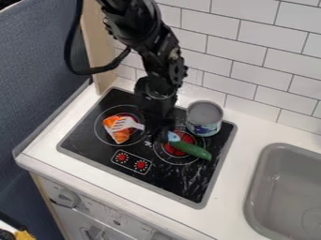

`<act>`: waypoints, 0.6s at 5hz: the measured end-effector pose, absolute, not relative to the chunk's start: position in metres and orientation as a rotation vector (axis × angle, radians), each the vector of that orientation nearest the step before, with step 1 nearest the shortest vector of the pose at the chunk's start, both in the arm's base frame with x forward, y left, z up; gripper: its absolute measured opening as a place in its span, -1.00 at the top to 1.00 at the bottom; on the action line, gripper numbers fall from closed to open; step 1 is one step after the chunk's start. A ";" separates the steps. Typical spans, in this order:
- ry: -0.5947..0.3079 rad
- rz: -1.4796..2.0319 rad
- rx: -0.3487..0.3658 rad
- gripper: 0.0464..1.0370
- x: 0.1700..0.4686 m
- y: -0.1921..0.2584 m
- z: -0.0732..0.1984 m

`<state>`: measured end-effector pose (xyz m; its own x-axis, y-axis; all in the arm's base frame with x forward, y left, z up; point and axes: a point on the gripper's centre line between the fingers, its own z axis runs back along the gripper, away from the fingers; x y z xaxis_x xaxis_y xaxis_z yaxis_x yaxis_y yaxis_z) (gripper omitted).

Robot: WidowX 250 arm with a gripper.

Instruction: Take the blue spatula and put it on the right burner pushing the orange thing to the left burner

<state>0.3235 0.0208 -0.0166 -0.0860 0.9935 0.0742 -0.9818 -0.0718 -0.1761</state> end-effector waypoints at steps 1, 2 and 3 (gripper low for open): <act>-0.173 1.572 -0.054 0.44 0.312 0.003 -0.024; -0.177 1.435 -0.034 0.44 0.294 -0.028 -0.026; -0.234 1.384 -0.037 0.44 0.288 -0.038 -0.020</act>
<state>0.2881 -0.0375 -0.0201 0.1669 0.9756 0.1428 -0.9684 0.1894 -0.1625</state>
